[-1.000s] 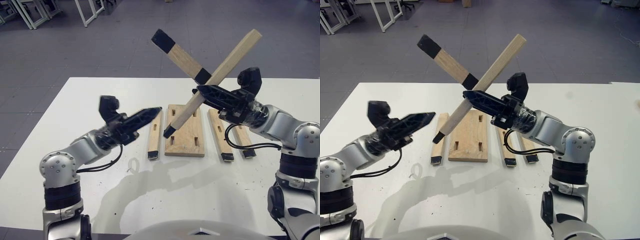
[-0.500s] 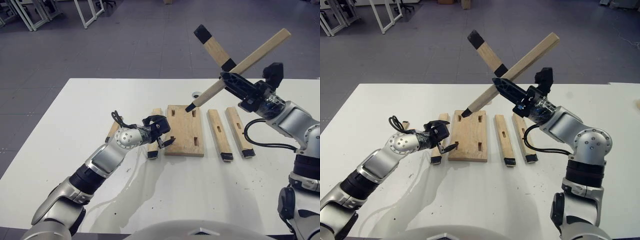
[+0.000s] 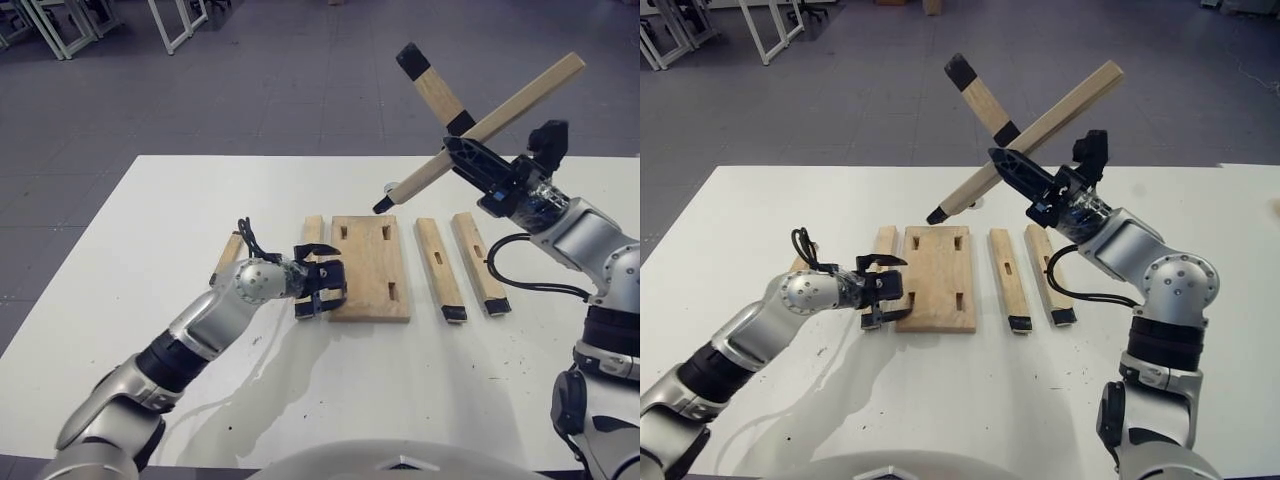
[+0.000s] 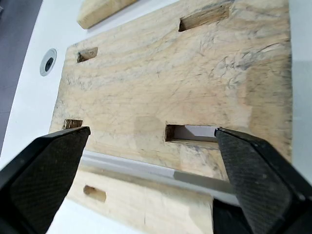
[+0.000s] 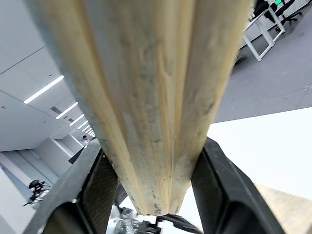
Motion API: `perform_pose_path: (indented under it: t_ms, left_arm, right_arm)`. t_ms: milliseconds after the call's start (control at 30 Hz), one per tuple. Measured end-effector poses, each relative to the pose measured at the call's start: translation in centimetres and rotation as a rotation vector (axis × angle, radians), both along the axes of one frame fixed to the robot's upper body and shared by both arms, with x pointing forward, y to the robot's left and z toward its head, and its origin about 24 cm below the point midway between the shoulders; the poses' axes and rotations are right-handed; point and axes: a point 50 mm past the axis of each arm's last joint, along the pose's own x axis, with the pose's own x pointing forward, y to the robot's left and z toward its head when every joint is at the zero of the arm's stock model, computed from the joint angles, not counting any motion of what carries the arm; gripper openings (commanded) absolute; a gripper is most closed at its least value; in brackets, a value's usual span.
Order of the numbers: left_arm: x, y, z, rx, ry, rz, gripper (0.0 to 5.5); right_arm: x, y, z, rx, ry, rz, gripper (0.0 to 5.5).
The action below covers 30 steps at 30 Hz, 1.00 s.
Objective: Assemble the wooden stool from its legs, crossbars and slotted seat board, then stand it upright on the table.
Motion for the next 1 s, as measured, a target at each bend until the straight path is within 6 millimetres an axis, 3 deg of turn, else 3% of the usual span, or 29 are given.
perform_pose_path:
  t_ms: [167,333,467,567,700,1000]
  left_arm:
    - [-2.1,3.3,0.7,0.124,0.048,-0.057,4.77]
    - [-3.0,5.7,1.0,0.168,0.059,-0.117,4.77]
    - [-3.1,6.0,1.0,0.162,0.05,-0.147,4.77]
    - [-3.1,6.1,0.9,0.157,0.046,-0.163,4.77]
    - [-3.0,6.2,0.8,0.155,0.047,-0.179,4.77]
    - [-2.9,6.2,0.8,0.149,0.049,-0.182,4.77]
  right_arm:
    - [0.7,0.1,-0.8,-0.121,-0.006,-0.063,2.03]
    - [0.1,2.4,-4.4,-0.315,0.004,0.081,2.03]
    - [1.0,3.4,-7.0,-0.414,0.011,0.149,2.03]
    - [1.8,4.7,-7.8,-0.441,-0.024,0.202,2.03]
    - [2.5,5.0,-9.1,-0.481,-0.041,0.244,2.03]
    - [3.3,5.2,-10.3,-0.607,-0.265,0.337,2.03]
